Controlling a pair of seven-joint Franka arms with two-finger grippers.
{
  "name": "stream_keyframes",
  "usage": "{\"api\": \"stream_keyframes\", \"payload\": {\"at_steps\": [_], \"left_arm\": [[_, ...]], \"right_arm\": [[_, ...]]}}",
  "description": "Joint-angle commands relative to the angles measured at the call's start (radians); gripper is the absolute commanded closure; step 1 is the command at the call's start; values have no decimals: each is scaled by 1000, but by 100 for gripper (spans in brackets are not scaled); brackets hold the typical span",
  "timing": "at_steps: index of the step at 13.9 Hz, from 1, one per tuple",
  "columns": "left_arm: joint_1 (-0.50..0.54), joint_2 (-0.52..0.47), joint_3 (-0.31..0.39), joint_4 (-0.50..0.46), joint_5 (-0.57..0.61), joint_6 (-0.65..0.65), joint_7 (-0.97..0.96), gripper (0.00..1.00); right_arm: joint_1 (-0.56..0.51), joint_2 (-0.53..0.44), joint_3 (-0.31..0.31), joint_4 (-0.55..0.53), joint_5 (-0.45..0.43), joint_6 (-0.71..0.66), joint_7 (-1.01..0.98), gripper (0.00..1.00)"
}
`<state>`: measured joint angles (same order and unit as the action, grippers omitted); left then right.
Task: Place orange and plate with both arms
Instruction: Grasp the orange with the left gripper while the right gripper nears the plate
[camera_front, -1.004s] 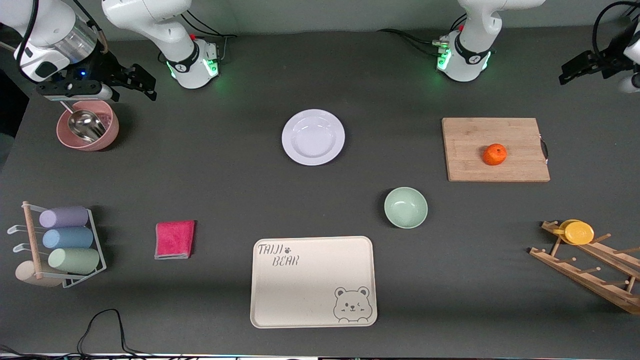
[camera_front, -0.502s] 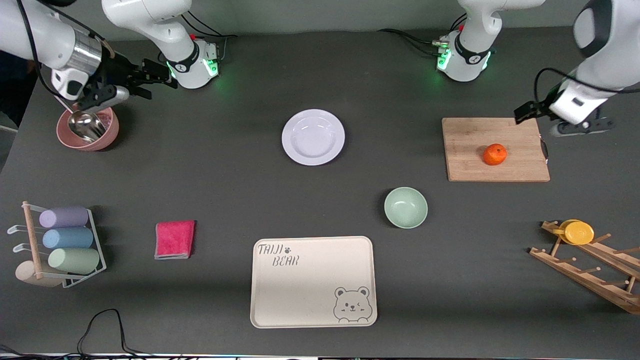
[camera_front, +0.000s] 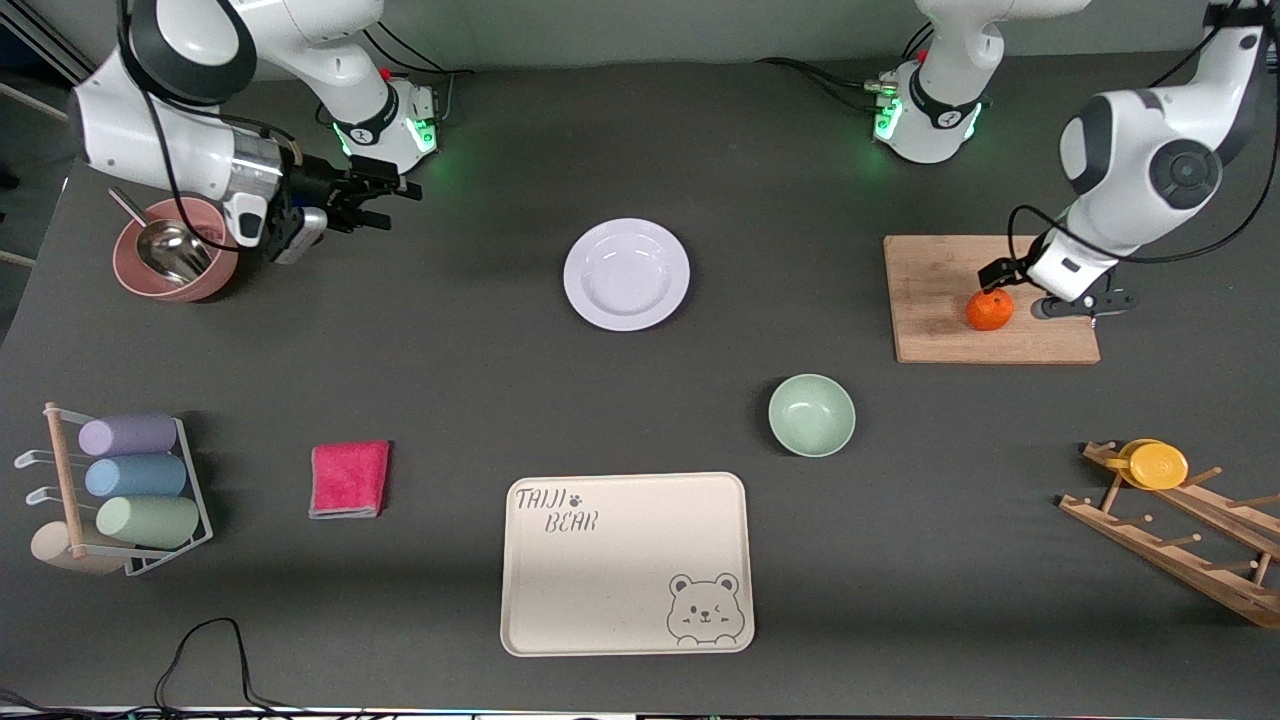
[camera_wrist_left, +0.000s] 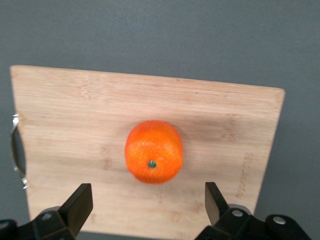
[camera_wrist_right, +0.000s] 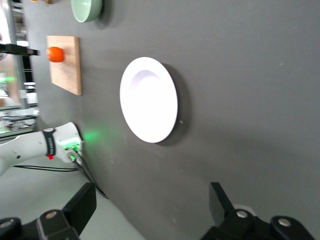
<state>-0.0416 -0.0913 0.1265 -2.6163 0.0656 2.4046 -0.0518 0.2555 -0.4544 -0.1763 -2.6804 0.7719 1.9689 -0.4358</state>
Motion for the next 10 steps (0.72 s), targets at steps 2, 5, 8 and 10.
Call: {"api": "stream_keyframes", "payload": {"at_steps": [2, 5, 8, 10], "left_arm": [[6, 86, -2, -30, 13, 131, -5, 0], [19, 126, -2, -45, 13, 188, -3, 0], [20, 143, -2, -45, 13, 200, 0, 0], [20, 143, -2, -45, 13, 200, 0, 0]], "right_arm": [[-1, 140, 3, -55, 228, 50, -258, 0], [4, 287, 3, -85, 438, 57, -513, 0], [4, 432, 3, -90, 565, 56, -706, 0], [11, 523, 3, -90, 651, 53, -832, 0]]}}
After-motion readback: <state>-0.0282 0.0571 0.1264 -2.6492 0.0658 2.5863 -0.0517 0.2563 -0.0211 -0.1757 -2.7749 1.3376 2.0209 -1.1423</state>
